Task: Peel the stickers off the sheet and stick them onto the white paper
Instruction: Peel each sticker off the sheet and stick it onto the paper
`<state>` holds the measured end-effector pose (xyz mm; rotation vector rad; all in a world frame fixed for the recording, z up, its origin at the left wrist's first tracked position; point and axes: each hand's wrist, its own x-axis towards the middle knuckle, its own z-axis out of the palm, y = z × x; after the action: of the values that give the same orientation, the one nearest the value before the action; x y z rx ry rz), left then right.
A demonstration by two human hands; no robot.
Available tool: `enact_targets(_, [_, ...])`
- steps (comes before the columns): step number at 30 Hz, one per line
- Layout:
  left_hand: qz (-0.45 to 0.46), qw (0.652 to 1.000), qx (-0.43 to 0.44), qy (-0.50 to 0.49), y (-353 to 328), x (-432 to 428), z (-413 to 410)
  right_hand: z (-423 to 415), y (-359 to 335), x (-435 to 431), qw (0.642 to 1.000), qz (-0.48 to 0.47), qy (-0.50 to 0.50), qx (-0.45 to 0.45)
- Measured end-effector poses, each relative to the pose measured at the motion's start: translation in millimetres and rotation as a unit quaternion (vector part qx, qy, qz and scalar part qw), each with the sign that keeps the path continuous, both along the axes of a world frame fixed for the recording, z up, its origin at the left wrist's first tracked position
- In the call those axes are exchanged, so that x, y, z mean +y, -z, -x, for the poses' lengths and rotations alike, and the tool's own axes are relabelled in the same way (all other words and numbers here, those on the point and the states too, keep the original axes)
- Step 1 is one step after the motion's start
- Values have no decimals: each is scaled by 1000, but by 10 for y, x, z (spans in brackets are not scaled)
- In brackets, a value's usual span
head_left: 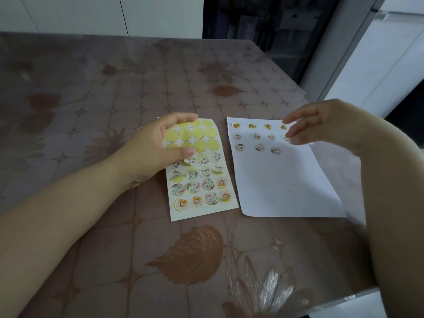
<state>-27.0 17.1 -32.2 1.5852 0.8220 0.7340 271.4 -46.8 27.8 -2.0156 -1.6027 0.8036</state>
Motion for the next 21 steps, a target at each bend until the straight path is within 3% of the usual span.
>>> enact_targets(11, [4,1000,-6,5,-5,-6,7,-132,62,1,998,20,-16,-59])
enact_targets(21, [-8,1000,3,3,8,-2,9,-175,163,100,998,49,-33,-23])
